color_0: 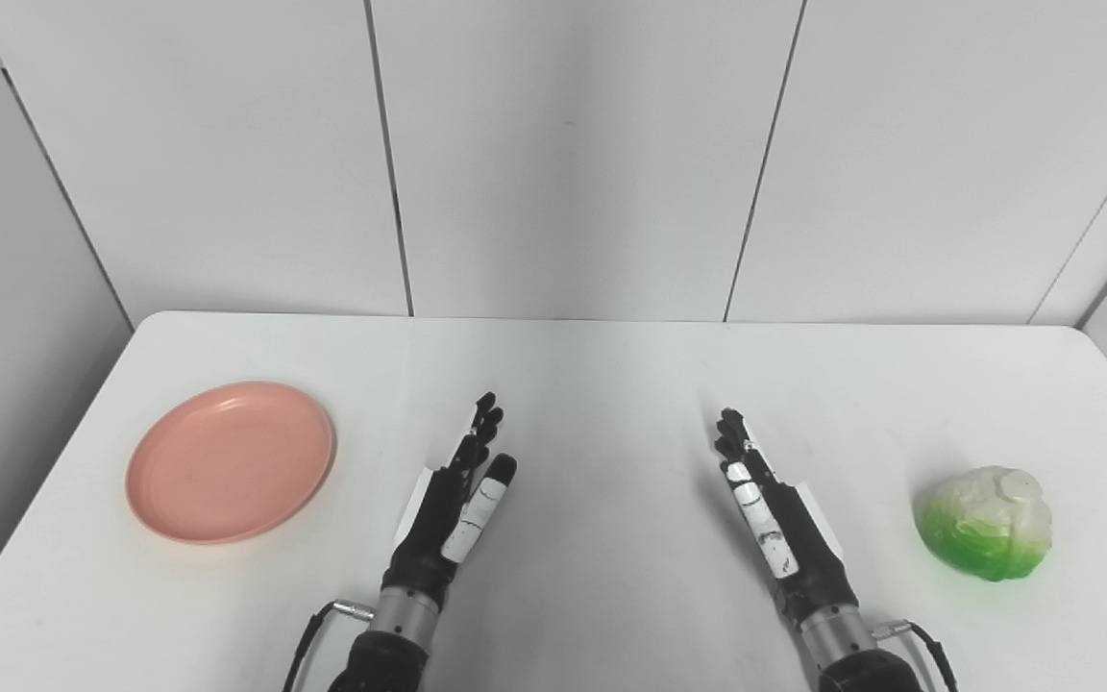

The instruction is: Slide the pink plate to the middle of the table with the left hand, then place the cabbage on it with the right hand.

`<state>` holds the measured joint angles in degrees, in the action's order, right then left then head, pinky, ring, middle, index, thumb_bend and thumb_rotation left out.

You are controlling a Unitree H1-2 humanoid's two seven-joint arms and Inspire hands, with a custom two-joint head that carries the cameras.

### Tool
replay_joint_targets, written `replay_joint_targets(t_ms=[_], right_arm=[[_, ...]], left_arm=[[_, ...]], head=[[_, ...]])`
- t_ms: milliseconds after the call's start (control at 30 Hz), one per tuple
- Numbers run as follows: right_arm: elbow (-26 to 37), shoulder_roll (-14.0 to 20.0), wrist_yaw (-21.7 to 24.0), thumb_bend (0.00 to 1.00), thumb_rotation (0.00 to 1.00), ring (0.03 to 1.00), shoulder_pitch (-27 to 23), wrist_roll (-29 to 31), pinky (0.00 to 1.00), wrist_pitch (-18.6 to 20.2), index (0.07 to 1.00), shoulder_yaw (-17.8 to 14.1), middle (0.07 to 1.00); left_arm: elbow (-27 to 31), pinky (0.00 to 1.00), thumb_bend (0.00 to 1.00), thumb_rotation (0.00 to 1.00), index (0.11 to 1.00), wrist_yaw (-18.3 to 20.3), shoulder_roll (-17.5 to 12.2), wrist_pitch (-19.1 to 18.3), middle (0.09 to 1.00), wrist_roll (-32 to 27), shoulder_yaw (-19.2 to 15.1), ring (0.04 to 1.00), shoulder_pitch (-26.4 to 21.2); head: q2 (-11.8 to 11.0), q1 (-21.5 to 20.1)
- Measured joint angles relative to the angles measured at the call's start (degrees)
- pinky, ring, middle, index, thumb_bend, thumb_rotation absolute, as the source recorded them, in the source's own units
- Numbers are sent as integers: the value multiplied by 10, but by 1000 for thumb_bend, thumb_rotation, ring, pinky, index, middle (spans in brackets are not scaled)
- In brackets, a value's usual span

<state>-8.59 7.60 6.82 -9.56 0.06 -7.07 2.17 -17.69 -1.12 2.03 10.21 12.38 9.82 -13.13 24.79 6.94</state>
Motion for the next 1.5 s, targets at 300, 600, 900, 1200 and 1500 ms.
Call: replay_joint_targets(t_ms=[300, 600, 900, 1200, 1500], right_arm=[[-1, 1, 0, 491, 1000, 986, -1, -1, 972, 0, 1000, 1, 1000], [-1, 1, 0, 491, 1000, 991, -1, 0, 978, 0, 1000, 1, 1000], [-1, 1, 0, 484, 1000, 992, -1, 0, 977, 0, 1000, 1, 1000], [-1, 4, 6, 495, 1000, 1000, -1, 13, 1000, 1, 1000, -2, 1000], [-5, 16, 29, 468, 1000, 1000, -3, 47, 1000, 5, 1000, -13, 1000]], left_arm=[[-3, 982, 853, 1000, 973, 0, 0, 0, 976, 0, -1, 981, -1], [-2, 980, 863, 1000, 977, 0, -1, -1, 979, 0, 1, 983, -1], [-3, 981, 871, 1000, 976, 0, 0, 0, 973, -1, -1, 977, -1], [-8, 984, 869, 1000, 990, -1, 4, -3, 991, 5, 5, 992, -5], [-51, 745, 602, 1000, 917, -115, 2, 4, 912, 179, 73, 870, -39]], head=[[-1, 0], [0, 1], [-3, 8], [-10, 74], [-21, 148]])
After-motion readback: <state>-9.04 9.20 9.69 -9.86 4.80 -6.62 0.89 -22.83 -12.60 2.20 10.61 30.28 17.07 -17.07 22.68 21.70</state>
